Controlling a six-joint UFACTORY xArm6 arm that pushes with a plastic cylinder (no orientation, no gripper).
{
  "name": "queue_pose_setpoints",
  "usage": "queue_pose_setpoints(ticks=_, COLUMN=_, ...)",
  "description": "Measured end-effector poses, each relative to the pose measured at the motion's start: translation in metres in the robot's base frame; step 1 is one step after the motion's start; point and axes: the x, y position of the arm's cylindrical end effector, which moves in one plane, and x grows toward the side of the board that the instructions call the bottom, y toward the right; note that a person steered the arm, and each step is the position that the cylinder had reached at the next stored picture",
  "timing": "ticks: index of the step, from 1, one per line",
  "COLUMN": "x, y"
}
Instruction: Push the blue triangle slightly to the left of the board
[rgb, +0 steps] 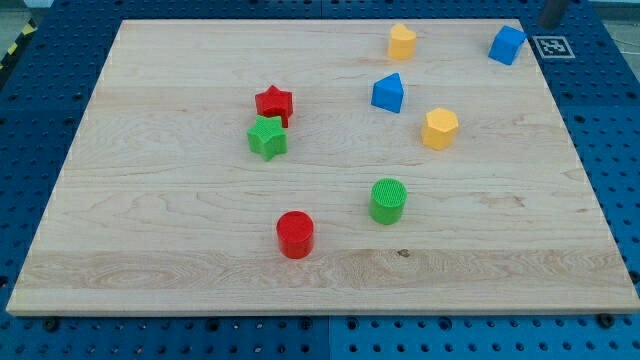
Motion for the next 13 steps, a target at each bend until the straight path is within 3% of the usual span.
queue_pose_setpoints(ticks=4, x=-0.001, y=0.0)
queue_pose_setpoints(ticks=7, x=0.053, y=-0.007)
queue_pose_setpoints(ticks=8, x=0.076, y=-0.037)
queue_pose_setpoints(ticks=11, x=0.087, y=-0.062)
queue_pose_setpoints(ticks=13, x=0.141, y=-0.109)
